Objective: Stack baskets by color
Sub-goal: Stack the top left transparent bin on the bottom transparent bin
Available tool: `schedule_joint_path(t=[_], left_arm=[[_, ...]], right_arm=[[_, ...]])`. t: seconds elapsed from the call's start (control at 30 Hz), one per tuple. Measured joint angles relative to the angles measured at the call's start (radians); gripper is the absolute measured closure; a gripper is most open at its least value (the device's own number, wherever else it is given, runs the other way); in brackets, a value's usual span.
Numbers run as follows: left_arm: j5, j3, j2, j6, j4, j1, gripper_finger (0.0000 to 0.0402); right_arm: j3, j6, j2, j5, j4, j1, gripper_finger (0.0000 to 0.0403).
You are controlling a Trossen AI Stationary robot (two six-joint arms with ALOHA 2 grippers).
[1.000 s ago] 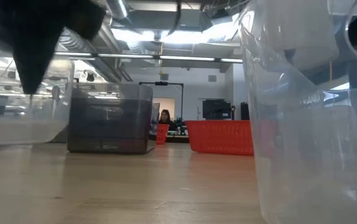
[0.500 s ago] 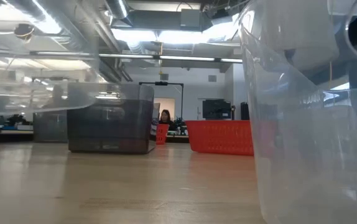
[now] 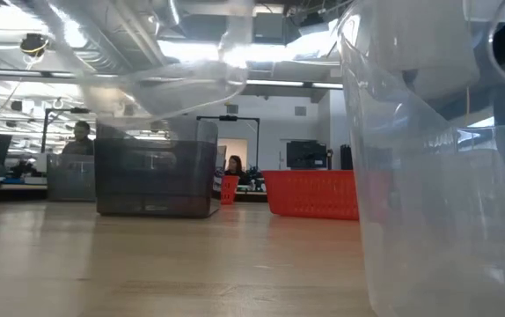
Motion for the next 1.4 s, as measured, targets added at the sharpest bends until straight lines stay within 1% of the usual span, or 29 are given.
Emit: schedule_joint_path(t=[0.07,0.13,0.23,0.3,0.37,0.47,0.57,0.7,0.83,1.0,1.13,1.23,1.4], left_arm=[[-0.001,0.023,0.010,0.018,0.003,0.008,0.0402],[0.026,0.046,0.018,0.034,0.008,0.014,0.0402],[0.074,0.080,0.045,0.055,0.013,0.023,0.0401],[0.076,0.089,0.045,0.064,0.002,0.020,0.0401],[0.040,0.103,0.041,0.076,0.008,0.021,0.0401],[-0.035,0.151,0.036,0.060,-0.092,0.023,0.0401],[-0.124,0.213,0.032,0.078,-0.188,0.024,0.0401],[-0.203,0.288,0.032,0.079,-0.347,0.016,0.0401],[-0.276,0.343,0.032,0.078,-0.451,0.012,0.0401],[-0.300,0.381,0.032,0.068,-0.514,0.015,0.0401],[-0.326,0.399,0.032,0.029,-0.578,0.015,0.0401],[-0.341,0.408,0.032,-0.003,-0.637,0.012,0.0401],[-0.353,0.409,0.032,-0.028,-0.679,0.012,0.0401]], right_arm=[[0.000,0.003,0.019,-0.009,-0.027,0.000,0.0396],[0.000,0.023,0.036,-0.019,-0.058,0.000,0.0396],[0.000,0.048,0.056,-0.029,-0.060,0.000,0.0396],[0.000,0.046,0.079,-0.055,-0.059,0.000,0.0396],[0.000,0.046,0.109,-0.083,-0.054,0.000,0.0396],[0.000,0.045,0.162,-0.104,-0.051,0.000,0.0396],[0.000,0.037,0.224,-0.106,-0.050,-0.001,0.0396],[0.000,-0.027,0.312,-0.145,-0.023,-0.007,0.0396],[0.000,-0.089,0.396,-0.168,0.042,-0.018,0.0396],[0.000,-0.162,0.485,-0.240,0.114,-0.041,0.0396],[0.000,-0.200,0.564,-0.268,0.150,-0.060,0.0396],[0.000,-0.225,0.633,-0.309,0.175,-0.070,0.0396],[0.000,-0.227,0.737,-0.313,0.193,-0.068,0.0396]])
